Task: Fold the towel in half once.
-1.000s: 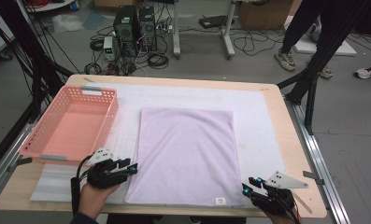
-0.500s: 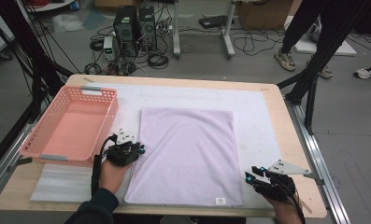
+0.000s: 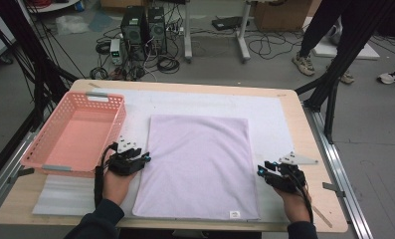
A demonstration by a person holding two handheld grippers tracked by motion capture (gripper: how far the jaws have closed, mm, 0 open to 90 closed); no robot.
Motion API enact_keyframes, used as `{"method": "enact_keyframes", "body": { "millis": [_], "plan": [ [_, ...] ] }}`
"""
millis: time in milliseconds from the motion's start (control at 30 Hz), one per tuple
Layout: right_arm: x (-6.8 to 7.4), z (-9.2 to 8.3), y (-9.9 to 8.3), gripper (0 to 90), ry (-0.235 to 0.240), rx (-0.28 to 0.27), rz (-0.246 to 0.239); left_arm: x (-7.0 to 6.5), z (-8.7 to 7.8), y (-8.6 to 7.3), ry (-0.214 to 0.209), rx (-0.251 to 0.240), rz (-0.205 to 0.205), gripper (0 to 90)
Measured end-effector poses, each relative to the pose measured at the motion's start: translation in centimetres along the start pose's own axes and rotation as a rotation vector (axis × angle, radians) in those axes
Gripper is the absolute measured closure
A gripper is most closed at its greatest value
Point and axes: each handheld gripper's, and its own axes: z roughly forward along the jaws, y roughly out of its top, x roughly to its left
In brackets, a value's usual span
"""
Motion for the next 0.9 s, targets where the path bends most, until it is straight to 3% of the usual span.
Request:
{"method": "enact_keyframes", "body": {
  "millis": [67, 133, 200, 267, 333, 367, 433, 533, 733, 833, 900],
  "plan": [
    [-0.1, 1.4, 0.8, 68.0, 0.011, 0.007, 0.024, 0.2, 0.1, 0.0, -0.021, -0.008, -0.011, 60.0],
    [0.2, 3.1, 1.4, 70.1, 0.015, 0.029, 0.012, 0.2, 0.2, 0.0, -0.035, -0.005, -0.010, 60.0],
    [0.4, 4.6, 1.7, 73.9, -0.018, 0.090, -0.003, 0.2, 0.3, 0.0, -0.050, -0.011, -0.016, 60.1],
    [0.3, 4.9, 1.7, 85.7, -0.039, 0.092, -0.012, 0.3, 0.4, 0.0, -0.057, -0.015, -0.014, 61.1],
    [0.4, 4.6, 1.8, 88.1, -0.096, 0.112, -0.073, 0.3, 0.5, 0.1, -0.059, -0.011, -0.013, 62.1],
    [0.4, 4.4, 1.8, 88.1, -0.122, 0.136, -0.099, 0.3, 0.6, 0.1, -0.063, -0.008, -0.013, 64.9],
    [0.1, 4.2, 1.6, 85.5, -0.096, 0.125, -0.047, 0.4, 0.7, 0.3, -0.062, -0.013, -0.016, 66.5],
    [-0.2, 3.8, 1.4, 71.7, -0.070, 0.082, -0.037, 0.8, 1.2, 1.0, -0.054, -0.025, -0.035, 63.1],
    [-1.0, 2.9, 1.2, 67.6, -0.065, 0.027, 0.002, 2.0, 3.6, 2.8, -0.017, 0.010, -0.059, 62.7],
    [-1.1, 2.8, 1.1, 67.1, -0.063, 0.029, 0.004, 2.1, 4.8, 2.8, -0.004, 0.052, -0.041, 67.9],
    [-1.1, 2.9, 1.1, 67.1, -0.061, 0.029, 0.000, 1.8, 4.8, 2.9, 0.012, 0.041, 0.007, 74.1]
  ]
}}
